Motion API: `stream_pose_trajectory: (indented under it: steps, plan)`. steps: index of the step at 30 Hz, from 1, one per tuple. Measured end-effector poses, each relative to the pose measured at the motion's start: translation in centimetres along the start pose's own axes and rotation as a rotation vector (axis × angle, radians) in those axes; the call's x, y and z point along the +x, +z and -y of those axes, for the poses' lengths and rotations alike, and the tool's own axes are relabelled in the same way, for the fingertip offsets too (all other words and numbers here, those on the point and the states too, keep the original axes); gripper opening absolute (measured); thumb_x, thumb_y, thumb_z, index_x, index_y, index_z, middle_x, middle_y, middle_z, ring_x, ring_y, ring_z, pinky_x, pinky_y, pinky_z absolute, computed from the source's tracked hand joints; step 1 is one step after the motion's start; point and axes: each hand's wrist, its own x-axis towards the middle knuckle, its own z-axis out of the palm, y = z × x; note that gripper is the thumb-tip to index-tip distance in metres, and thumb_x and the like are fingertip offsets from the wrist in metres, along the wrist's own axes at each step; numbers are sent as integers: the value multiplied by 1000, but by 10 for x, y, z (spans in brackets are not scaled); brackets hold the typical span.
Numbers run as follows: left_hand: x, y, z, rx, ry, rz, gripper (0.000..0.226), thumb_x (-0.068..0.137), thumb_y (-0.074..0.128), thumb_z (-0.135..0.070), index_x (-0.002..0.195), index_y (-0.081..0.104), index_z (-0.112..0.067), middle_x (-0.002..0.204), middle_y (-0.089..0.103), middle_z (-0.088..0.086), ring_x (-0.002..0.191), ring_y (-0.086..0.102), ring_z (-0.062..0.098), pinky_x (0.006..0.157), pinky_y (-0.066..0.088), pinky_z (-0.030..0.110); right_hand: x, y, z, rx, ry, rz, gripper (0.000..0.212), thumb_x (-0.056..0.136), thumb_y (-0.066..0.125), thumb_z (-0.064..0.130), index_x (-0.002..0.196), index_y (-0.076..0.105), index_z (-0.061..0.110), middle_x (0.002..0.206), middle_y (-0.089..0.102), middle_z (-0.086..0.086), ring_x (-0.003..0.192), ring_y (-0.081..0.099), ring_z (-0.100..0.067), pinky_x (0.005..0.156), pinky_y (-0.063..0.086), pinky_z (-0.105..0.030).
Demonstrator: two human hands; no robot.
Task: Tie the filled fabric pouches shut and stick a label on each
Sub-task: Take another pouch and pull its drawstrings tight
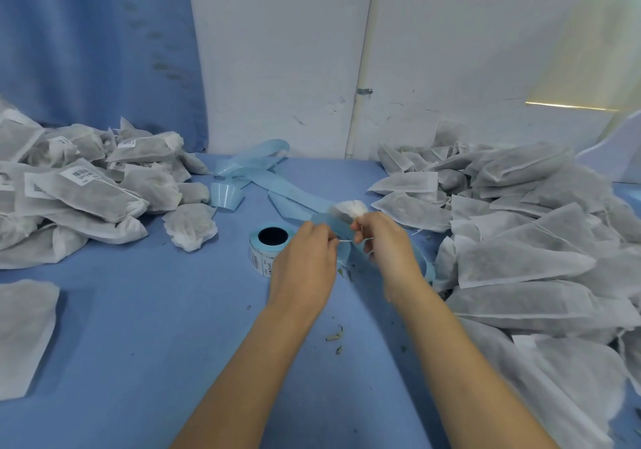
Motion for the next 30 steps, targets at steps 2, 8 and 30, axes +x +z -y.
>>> stream_pose_trajectory:
  steps: [2,8,30]
  plan:
    - [-1,-3,0,65,13,-27,24,101,39,-29,100,56,-13,104,48,-1,85,53,18,64,39,31,-2,2,-3,-189,-114,-47,22,89,46,16,68,54,12,64,56,3,61,43,-10,57,36,-25]
    - [-1,-7,-5,-39,90,-75,20,100,42,-23,98,57,-9,138,39,-9,78,58,19,59,43,35,-8,7,-6,-713,-448,-135,19,88,51,21,77,61,11,79,63,3,94,42,-16,73,41,-36]
    - [1,2,0,-412,30,-193,17,101,36,-19,93,49,-11,90,53,2,75,49,10,66,40,27,-15,18,-17,-692,-842,-174,48,77,49,-1,121,65,12,131,61,6,113,52,-22,89,43,-28]
